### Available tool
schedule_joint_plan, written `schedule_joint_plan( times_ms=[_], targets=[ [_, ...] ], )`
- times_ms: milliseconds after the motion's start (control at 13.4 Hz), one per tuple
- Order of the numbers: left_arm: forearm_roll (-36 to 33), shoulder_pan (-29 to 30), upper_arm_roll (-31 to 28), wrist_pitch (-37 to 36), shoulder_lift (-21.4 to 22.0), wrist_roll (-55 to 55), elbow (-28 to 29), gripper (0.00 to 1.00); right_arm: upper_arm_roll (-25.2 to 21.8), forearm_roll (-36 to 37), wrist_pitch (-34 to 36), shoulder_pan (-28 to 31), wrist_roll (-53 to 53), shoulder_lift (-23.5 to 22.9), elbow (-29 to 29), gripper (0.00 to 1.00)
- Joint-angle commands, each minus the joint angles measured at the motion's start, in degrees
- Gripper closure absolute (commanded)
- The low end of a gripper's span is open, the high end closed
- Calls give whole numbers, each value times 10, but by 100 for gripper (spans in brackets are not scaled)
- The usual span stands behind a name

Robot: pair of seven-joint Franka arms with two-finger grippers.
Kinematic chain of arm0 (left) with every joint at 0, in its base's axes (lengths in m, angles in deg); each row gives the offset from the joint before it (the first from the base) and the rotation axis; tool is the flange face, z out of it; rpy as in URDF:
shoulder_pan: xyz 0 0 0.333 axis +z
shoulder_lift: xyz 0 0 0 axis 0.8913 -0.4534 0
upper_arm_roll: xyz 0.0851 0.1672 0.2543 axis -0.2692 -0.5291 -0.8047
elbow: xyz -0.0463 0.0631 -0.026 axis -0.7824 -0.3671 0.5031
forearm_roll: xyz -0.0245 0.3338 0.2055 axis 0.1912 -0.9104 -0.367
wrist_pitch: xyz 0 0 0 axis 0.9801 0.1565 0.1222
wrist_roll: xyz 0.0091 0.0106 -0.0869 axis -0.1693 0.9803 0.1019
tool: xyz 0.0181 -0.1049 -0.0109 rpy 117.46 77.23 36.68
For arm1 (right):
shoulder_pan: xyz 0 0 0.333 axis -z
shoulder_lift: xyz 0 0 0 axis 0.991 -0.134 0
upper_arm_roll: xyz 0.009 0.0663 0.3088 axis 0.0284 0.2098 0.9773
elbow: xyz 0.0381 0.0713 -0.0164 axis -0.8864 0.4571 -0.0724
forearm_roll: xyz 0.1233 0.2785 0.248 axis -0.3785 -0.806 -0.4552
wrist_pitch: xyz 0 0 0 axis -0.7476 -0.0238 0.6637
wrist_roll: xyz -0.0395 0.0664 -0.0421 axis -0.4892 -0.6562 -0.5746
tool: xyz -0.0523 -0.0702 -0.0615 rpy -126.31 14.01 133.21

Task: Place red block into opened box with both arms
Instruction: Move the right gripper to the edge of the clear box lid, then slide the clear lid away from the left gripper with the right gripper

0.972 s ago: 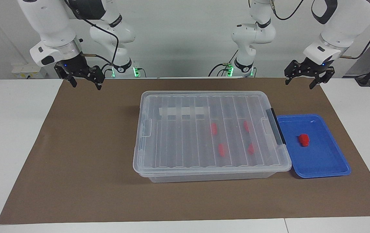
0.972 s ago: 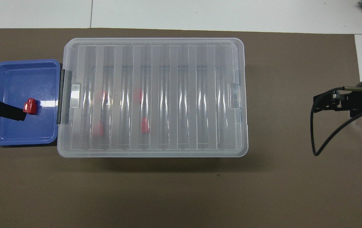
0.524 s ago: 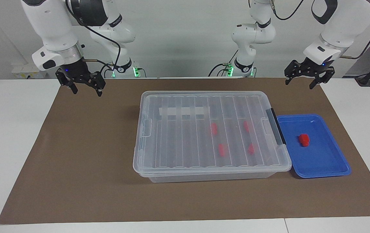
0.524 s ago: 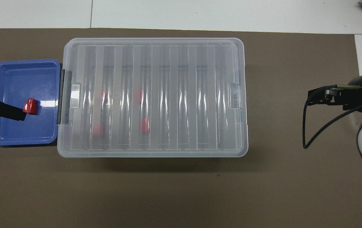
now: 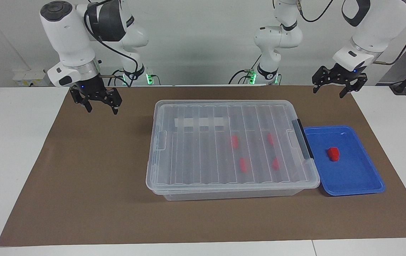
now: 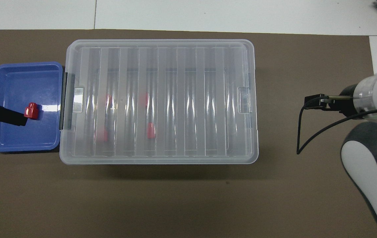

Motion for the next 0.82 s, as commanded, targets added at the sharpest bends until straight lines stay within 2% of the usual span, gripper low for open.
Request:
schedule_joint_plan(
  times_ms=[0, 374, 748],
  targets=[
    [-10, 0, 0, 9, 15, 3, 19, 0, 1, -6, -48, -28, 27, -19, 14, 1],
    [-9, 0, 0, 9, 15, 3, 19, 0, 1, -6, -104, -72, 48, -73, 10, 1],
    [-10, 0, 0, 9, 15, 3, 19, 0, 1, -6, -99, -83, 46, -74, 20, 1]
  ],
)
